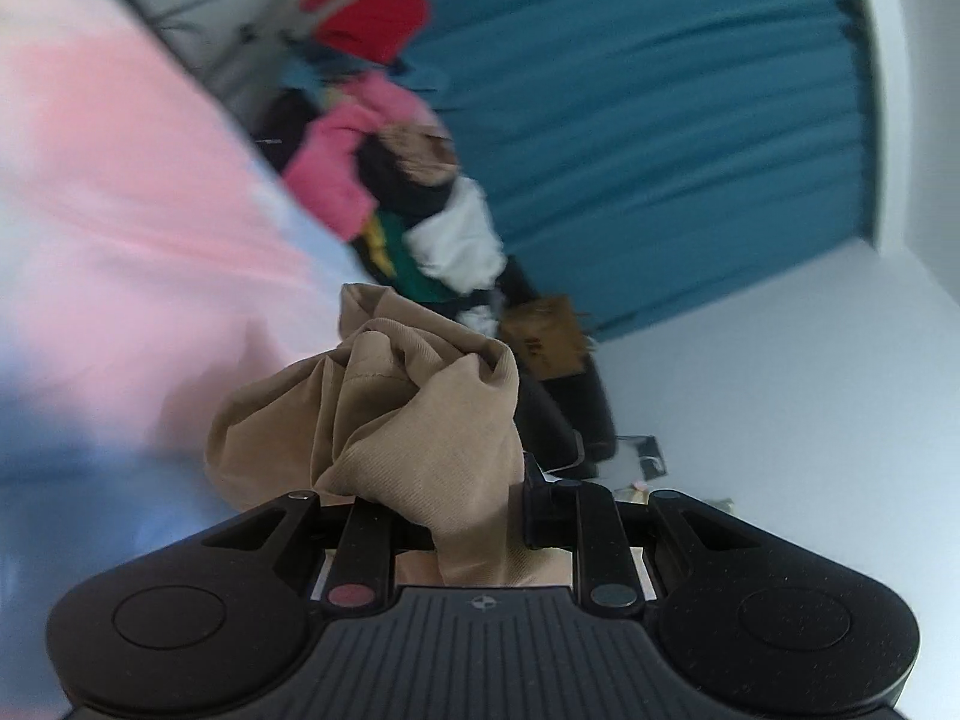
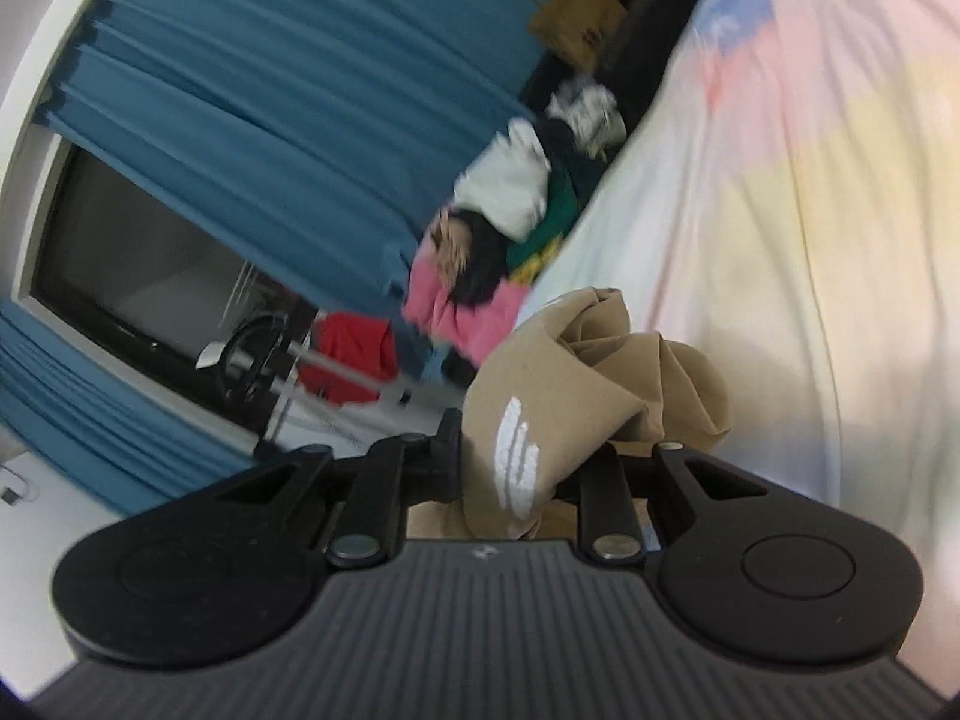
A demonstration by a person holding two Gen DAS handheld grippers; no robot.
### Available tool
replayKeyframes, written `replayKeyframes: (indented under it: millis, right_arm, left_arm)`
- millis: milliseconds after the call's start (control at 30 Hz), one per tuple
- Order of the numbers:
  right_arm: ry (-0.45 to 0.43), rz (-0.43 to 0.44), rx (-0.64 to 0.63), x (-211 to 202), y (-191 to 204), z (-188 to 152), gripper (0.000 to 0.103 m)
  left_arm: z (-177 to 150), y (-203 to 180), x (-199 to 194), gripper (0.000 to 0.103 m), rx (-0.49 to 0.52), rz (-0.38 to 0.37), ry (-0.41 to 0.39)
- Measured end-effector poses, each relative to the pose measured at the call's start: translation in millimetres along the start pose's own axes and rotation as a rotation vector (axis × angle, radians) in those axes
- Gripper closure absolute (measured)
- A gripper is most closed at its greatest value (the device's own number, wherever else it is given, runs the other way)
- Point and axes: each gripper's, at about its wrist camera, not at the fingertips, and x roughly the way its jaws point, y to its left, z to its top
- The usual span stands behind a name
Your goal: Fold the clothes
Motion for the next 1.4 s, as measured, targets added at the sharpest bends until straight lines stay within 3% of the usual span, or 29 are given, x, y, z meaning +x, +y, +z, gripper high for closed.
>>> replayKeyframes:
  millis: [67, 200, 333, 467, 700, 833, 933, 967, 1100, 1267, 1333, 1400]
  right_arm:
    - [-0.025, -0.01, -0.043, 18, -9, 7, 0.08]
    - [-0.024, -0.065, -0.086, 47, -46, -11, 0.08]
    - [0.038, -0.128, -0.088, 55, -82, -46, 0.08]
    - [0.077, -0.154, -0.073, 33, -105, -84, 0.08]
    - [0.157, -0.26, 0.014, 21, -135, -122, 0.075]
    - [0.199, -0.326, 0.039, 12, -125, -114, 0.068]
    - [0.225, -0.381, 0.025, -9, -107, -106, 0.069]
    - [0.222, -0.378, 0.008, -19, -98, -102, 0.069]
    - [0.193, -0.336, -0.086, -65, -58, -92, 0.068]
    - [0.146, -0.258, -0.215, -130, -4, -92, 0.068]
    - [0.133, -0.234, -0.272, -155, 15, -96, 0.068]
    - [0.125, -0.209, -0.327, -179, 33, -101, 0.057]
  left_arm:
    - [-6, 8, 25, 0.079, 0.037, 0.001, 0.002]
    - [-22, 43, 60, 0.079, 0.077, 0.058, 0.054]
    - [-41, 87, 55, 0.079, 0.105, 0.116, 0.13]
    - [-59, 115, 37, 0.079, 0.13, 0.15, 0.194]
    - [-86, 114, 33, 0.066, 0.372, 0.289, 0.254]
    - [-82, 90, 21, 0.045, 0.436, 0.366, 0.263]
    - [-78, 61, -3, 0.035, 0.496, 0.373, 0.265]
    - [-78, 47, -15, 0.027, 0.526, 0.37, 0.246]
    - [-83, -10, -64, 0.019, 0.633, 0.349, 0.179]
    - [-101, -75, -130, 0.001, 0.721, 0.302, 0.114]
    - [-114, -96, -155, 0.0, 0.767, 0.291, 0.093]
    - [-126, -117, -180, 0.0, 0.813, 0.281, 0.071]
